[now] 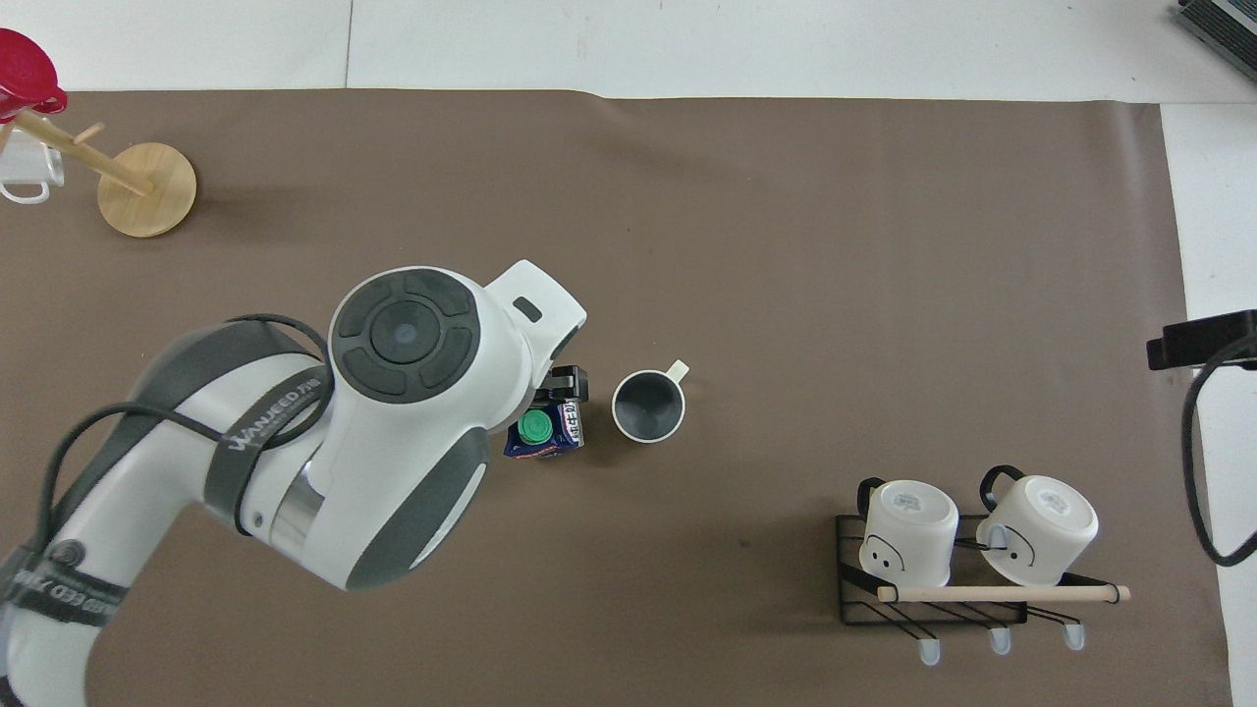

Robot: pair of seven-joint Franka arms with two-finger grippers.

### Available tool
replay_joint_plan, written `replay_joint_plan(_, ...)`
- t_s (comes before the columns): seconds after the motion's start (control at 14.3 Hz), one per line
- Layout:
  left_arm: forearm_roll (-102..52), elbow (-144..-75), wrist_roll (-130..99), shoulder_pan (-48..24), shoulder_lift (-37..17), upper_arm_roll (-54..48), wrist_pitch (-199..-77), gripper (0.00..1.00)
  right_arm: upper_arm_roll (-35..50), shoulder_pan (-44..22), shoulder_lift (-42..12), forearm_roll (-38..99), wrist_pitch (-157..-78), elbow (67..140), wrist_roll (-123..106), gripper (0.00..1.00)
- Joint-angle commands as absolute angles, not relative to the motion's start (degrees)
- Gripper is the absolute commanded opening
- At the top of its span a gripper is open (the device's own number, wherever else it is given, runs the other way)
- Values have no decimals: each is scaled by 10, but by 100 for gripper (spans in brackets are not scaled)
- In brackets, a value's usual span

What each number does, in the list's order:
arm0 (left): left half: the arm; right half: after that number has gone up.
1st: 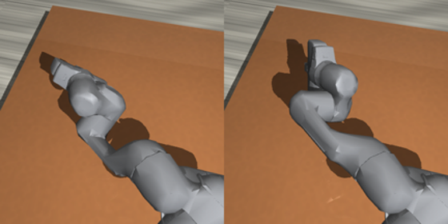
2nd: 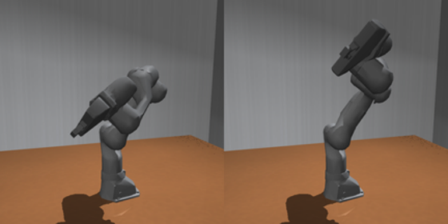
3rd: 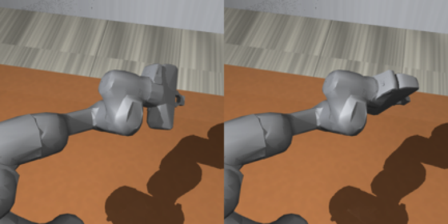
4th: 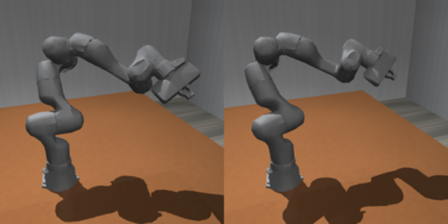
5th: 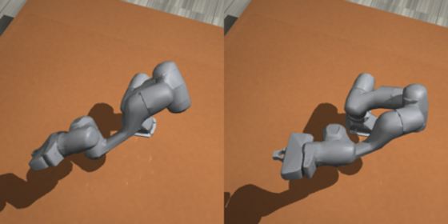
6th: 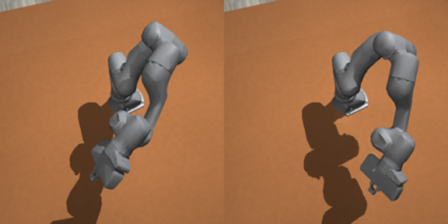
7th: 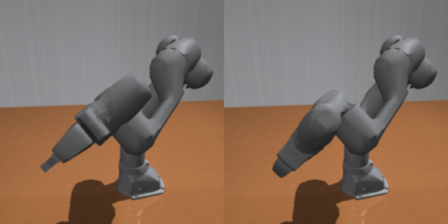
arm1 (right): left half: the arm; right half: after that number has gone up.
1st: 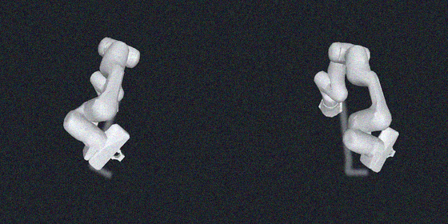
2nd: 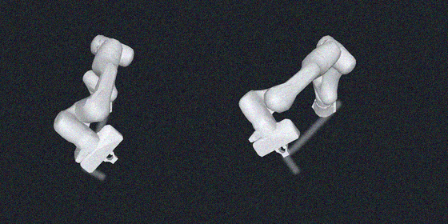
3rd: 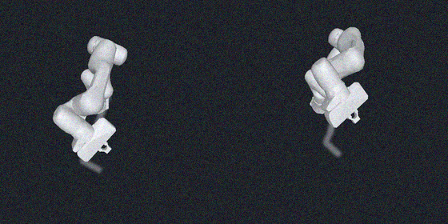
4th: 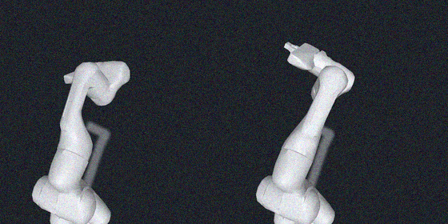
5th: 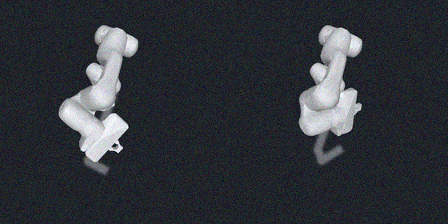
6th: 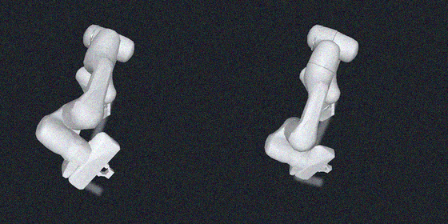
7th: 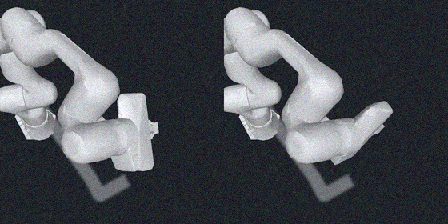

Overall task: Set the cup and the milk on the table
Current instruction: 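Lower the carton onto the table and open the left gripper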

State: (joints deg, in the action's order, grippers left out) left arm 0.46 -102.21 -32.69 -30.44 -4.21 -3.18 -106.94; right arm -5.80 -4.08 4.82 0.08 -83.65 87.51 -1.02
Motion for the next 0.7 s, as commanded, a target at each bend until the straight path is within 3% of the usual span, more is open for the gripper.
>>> replay_joint_plan(0.0, 8, -964, -278, -265, -21, -31, -978, 100, -62, -30, 46, 28, -824, 871, -6, 100)
replay_joint_plan(0.21, 8, -918, -236, -223, -16, -31, -912, 100, -62, -29, 34, 25, -820, 855, -6, 100)
replay_joint_plan(0.63, 3, -912, -171, -149, 34, -30, -847, 100, -60, -40, 46, -2, -828, 868, -7, 100)
